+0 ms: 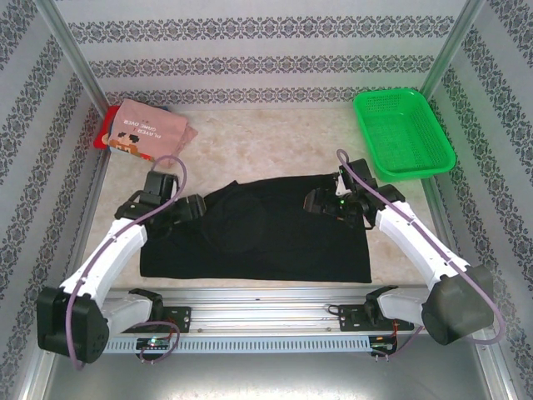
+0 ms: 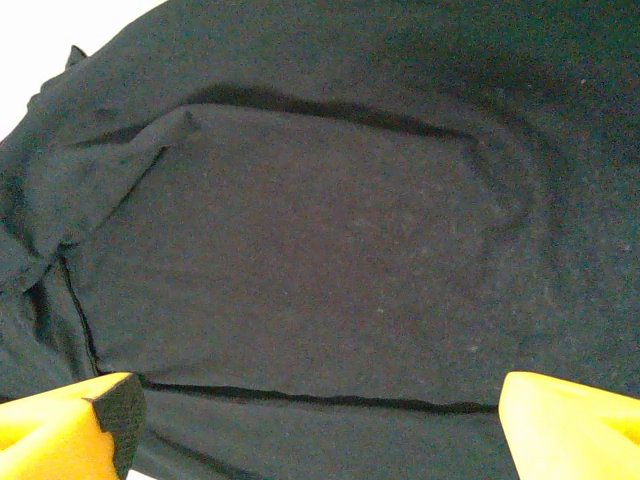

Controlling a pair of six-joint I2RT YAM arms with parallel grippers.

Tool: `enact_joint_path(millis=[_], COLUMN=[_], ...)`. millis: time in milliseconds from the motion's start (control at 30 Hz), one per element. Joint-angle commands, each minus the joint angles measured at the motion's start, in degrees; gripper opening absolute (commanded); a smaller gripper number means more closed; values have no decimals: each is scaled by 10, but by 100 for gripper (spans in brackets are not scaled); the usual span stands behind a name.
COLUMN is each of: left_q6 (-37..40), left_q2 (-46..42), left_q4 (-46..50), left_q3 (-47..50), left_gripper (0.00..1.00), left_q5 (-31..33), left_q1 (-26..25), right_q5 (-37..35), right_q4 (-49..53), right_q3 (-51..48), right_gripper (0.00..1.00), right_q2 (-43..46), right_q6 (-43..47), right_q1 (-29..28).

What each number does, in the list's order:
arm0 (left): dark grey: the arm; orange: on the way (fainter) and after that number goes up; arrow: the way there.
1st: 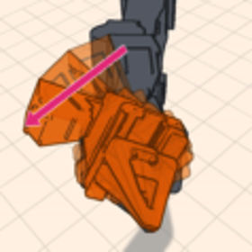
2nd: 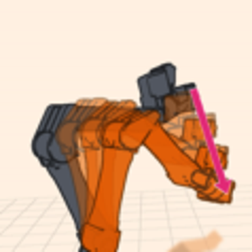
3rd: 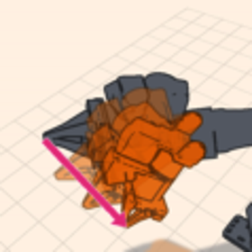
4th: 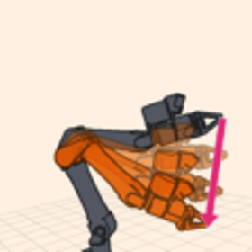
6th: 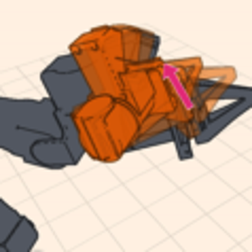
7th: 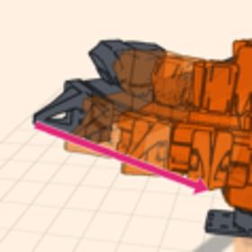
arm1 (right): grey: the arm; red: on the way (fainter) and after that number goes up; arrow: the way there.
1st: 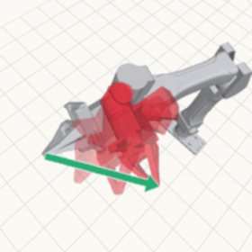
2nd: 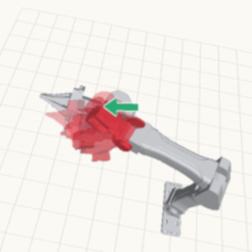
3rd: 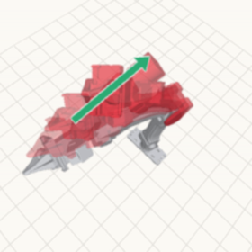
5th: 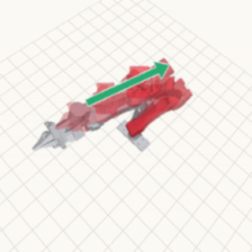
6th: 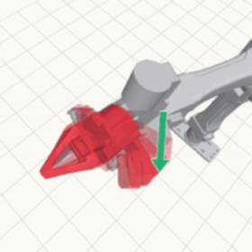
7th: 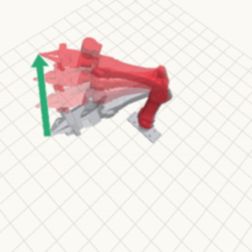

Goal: Fold and stack the t-shirts

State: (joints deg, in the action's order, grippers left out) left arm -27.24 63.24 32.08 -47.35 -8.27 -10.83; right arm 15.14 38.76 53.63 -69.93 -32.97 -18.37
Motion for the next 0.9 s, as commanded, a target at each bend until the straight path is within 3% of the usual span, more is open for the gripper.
enact_joint_path(millis=[0,167,267,433,500,767,867], left_q6=[8,81,167,251,258,283,285], left_q2=[10,168,297,428,445,496,510], left_q4=[-26,7,103,219,228,245,240], left_q3=[-63,-180,-280,-364,-369,-382,-384], left_gripper=[89,90,82,69,68,65,64], left_q5=[22,-101,-158,-172,-193,-128,-134], left_q1=[-1,33,43,50,55,57,56], right_q5=[7,15,20,24,23,29,31], right_q4=[9,10,10,19,23,18,14], right_q3=[-5,-6,-6,-11,-13,-18,-16], right_gripper=[92,93,93,93,94,94,94], right_q2=[16,26,33,46,50,55,49], right_q6=[6,13,17,19,19,18,17], right_q1=[7,8,8,13,15,24,24])
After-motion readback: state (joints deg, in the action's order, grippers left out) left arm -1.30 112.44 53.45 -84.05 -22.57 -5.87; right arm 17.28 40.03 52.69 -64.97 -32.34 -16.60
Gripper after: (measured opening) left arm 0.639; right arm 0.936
